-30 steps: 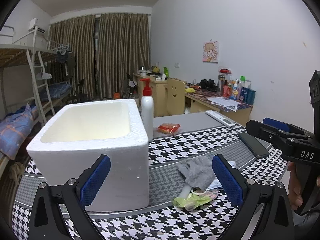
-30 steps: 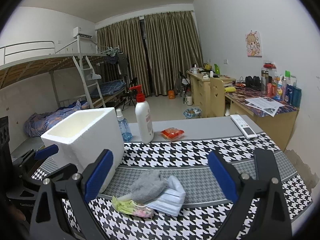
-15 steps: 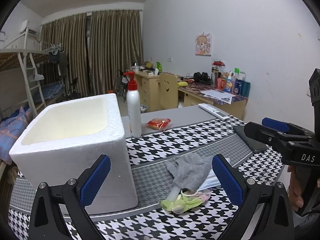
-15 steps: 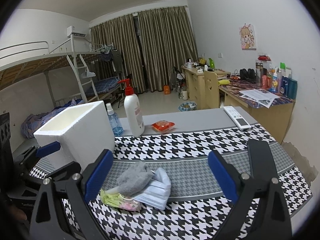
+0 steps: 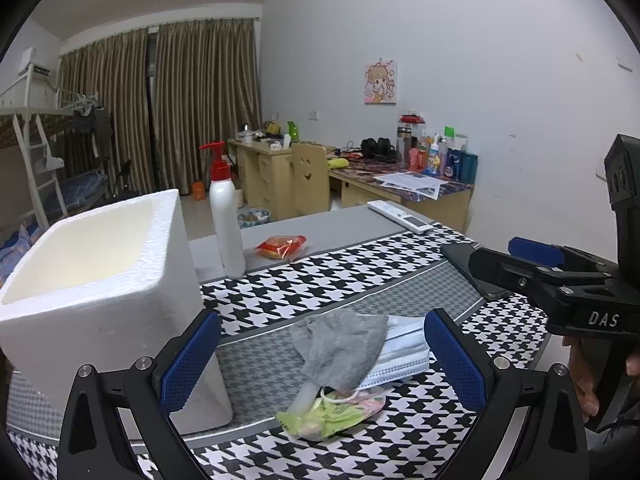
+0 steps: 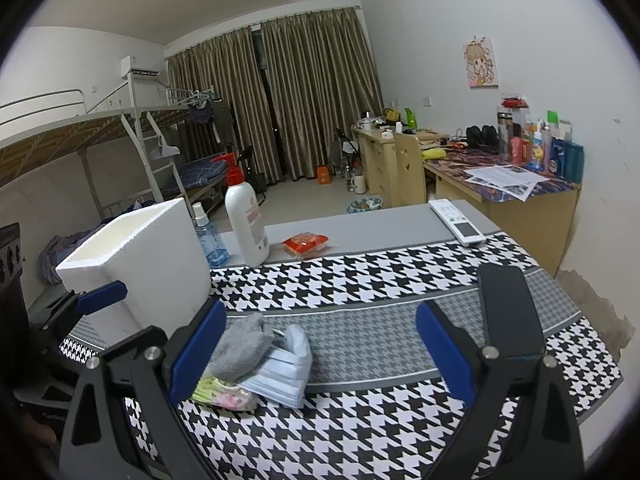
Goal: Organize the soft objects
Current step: 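Move the left tool down onto the grey cloth beside the mask, then close the left tool on the grey cloth while the right tool grasps the blue mask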
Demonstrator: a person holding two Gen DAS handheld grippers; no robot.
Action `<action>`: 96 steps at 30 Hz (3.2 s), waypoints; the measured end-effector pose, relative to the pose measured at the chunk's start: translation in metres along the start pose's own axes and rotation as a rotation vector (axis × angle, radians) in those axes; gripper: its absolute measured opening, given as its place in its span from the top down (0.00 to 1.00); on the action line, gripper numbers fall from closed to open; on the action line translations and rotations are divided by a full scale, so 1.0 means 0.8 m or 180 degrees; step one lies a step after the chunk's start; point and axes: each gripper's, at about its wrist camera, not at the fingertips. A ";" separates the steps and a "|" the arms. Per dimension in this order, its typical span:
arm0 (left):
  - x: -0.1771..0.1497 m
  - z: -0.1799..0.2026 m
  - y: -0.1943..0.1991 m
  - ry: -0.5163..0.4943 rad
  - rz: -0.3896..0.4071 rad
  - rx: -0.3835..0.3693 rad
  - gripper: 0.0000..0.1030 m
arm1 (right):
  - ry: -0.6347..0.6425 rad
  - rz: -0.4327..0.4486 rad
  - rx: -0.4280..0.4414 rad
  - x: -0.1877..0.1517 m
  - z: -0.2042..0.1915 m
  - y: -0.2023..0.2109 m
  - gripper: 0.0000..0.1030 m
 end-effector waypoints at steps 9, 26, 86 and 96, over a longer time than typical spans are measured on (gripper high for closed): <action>-0.003 -0.015 -0.022 0.0056 -0.0134 0.0200 0.01 | -0.0044 -0.0099 0.0045 -0.005 0.008 -0.010 0.05; -0.011 0.002 -0.051 -0.0075 -0.0375 0.0059 0.08 | 0.0001 -0.0273 0.0080 -0.014 0.016 -0.030 0.05; -0.034 0.008 -0.094 0.0008 -0.0847 -0.0512 0.94 | 0.0030 -0.1103 0.0474 -0.052 -0.002 -0.092 0.88; -0.020 -0.003 -0.066 0.0036 -0.0648 -0.0372 0.94 | 0.0024 -0.0947 0.0397 -0.039 -0.003 -0.074 0.88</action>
Point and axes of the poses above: each gripper's, at about its wrist camera, not at the fingertips, and y roughly against the way its jaws point, z to its right, x to its top, and after that the axes turned 6 degrees about -y, right-handed
